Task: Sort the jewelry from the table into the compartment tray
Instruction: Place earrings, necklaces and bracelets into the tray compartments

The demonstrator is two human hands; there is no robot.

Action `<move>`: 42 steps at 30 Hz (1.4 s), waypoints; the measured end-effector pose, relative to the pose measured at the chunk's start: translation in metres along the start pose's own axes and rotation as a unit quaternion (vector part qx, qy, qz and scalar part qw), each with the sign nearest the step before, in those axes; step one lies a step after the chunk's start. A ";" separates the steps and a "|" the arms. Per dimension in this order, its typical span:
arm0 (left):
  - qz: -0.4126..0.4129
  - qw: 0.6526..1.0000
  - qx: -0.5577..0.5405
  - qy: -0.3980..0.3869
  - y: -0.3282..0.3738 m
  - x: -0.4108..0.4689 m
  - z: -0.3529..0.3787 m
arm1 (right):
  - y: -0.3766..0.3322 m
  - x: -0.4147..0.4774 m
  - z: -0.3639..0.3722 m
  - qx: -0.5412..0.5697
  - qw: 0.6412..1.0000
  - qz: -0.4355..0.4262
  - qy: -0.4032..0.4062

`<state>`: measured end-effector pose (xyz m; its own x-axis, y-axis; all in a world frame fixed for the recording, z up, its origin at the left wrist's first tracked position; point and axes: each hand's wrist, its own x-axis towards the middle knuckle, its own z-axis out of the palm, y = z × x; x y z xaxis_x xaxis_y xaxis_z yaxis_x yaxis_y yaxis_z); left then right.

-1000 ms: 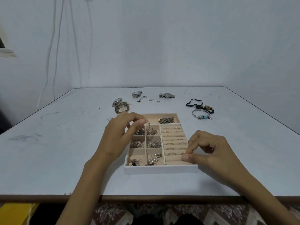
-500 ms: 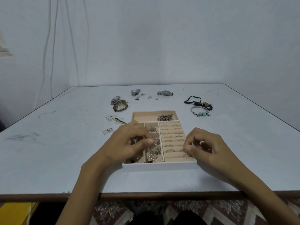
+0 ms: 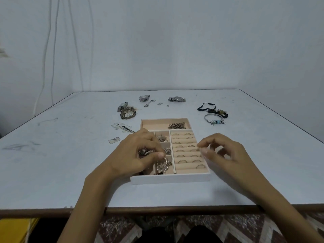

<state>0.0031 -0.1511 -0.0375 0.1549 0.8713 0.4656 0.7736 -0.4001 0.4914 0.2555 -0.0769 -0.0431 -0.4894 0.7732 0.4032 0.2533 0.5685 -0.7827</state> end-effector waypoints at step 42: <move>-0.316 0.912 -0.053 0.256 -0.097 0.070 -0.044 | -0.005 0.000 -0.002 -0.410 0.888 0.098 -0.185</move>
<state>-0.0888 -0.0641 -0.0202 -0.6300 0.7008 0.3347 0.5413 0.0872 0.8363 0.2559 -0.0795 -0.0381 -0.5707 0.8211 -0.0056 0.8121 0.5634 -0.1518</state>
